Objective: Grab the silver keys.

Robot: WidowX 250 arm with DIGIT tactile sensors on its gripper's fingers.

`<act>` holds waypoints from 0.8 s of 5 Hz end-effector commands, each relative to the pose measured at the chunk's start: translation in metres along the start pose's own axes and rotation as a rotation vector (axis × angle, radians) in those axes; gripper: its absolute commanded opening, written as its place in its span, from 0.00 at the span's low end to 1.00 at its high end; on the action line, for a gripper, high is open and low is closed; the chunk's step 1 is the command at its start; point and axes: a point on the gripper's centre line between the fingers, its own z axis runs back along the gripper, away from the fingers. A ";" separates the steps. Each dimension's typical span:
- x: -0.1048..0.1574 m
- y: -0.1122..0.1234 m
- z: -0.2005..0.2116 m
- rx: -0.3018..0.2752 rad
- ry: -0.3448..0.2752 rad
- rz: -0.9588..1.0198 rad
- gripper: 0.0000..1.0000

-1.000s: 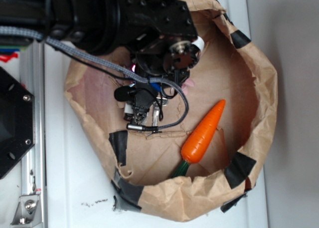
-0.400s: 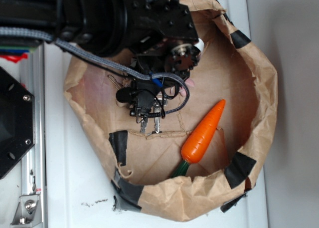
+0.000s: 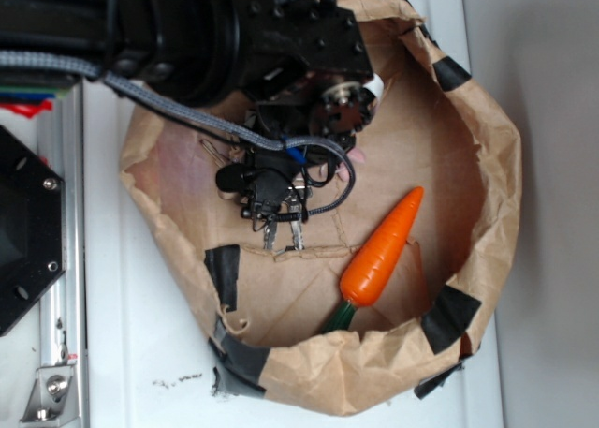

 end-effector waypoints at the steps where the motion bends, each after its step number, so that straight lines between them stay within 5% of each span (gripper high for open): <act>1: 0.006 0.000 0.024 0.024 -0.073 -0.019 0.00; 2: 0.009 -0.003 0.052 0.012 -0.074 0.037 0.00; 3: 0.003 -0.010 0.097 -0.167 0.024 0.081 0.00; 4: -0.021 -0.009 0.144 -0.324 -0.082 0.005 0.00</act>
